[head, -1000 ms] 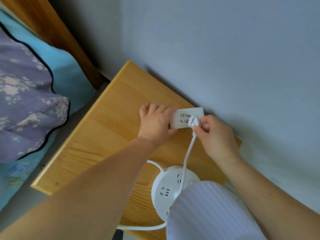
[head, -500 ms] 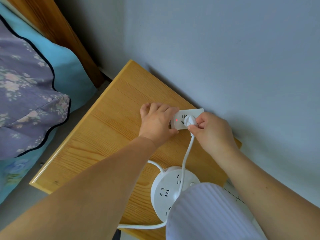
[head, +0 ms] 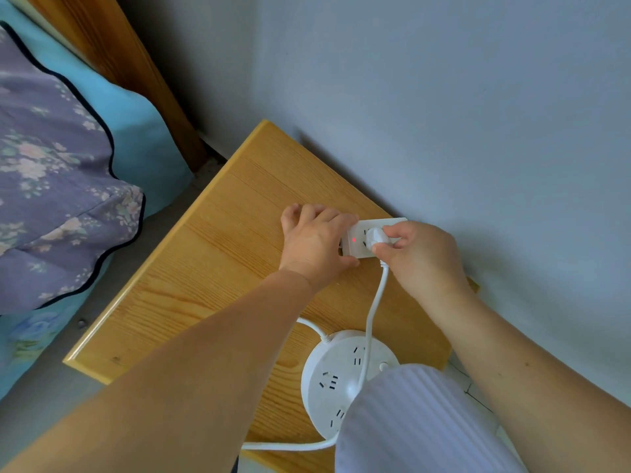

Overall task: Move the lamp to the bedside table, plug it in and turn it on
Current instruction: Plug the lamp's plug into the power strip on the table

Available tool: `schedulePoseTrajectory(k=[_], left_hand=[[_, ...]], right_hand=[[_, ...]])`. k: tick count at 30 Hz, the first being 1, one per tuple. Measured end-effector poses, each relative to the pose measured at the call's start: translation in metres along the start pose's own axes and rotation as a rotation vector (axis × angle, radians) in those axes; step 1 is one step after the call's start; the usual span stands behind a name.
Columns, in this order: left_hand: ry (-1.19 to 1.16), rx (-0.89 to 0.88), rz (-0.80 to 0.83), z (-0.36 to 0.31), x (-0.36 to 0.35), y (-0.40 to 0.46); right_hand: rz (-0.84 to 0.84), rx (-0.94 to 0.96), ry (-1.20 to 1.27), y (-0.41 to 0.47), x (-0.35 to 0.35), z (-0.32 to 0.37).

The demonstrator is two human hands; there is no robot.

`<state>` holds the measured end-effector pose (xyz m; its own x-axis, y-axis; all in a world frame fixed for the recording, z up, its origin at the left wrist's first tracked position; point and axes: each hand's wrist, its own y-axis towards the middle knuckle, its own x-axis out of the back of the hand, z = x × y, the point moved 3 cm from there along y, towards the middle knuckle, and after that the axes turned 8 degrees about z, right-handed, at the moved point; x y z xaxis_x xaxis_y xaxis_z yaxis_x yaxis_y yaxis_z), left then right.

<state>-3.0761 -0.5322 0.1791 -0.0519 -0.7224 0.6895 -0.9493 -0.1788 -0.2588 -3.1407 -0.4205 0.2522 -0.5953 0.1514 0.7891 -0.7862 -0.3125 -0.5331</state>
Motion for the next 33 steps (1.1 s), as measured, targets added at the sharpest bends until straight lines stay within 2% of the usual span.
schedulePoseTrajectory(k=[8,15,21,26,30,33], left_hand=[[-0.002,0.008,0.011,0.000,0.000,0.002],[-0.004,0.018,0.002,0.000,-0.001,0.003],[0.000,0.021,0.013,-0.001,-0.001,0.003],[0.001,0.020,-0.005,0.000,-0.001,0.002],[-0.003,0.022,-0.001,-0.001,0.000,0.002],[0.000,0.025,0.005,-0.001,0.000,0.002]], right_hand=[[0.144,-0.102,-0.033,0.018,0.012,0.005],[0.043,-0.080,-0.038,0.005,0.006,0.009],[0.174,-0.154,-0.116,0.015,0.016,0.015],[0.158,-0.192,-0.251,0.018,0.012,0.026],[0.184,-0.242,-0.275,0.027,0.015,0.032],[0.150,-0.202,-0.269,0.018,0.011,0.027]])
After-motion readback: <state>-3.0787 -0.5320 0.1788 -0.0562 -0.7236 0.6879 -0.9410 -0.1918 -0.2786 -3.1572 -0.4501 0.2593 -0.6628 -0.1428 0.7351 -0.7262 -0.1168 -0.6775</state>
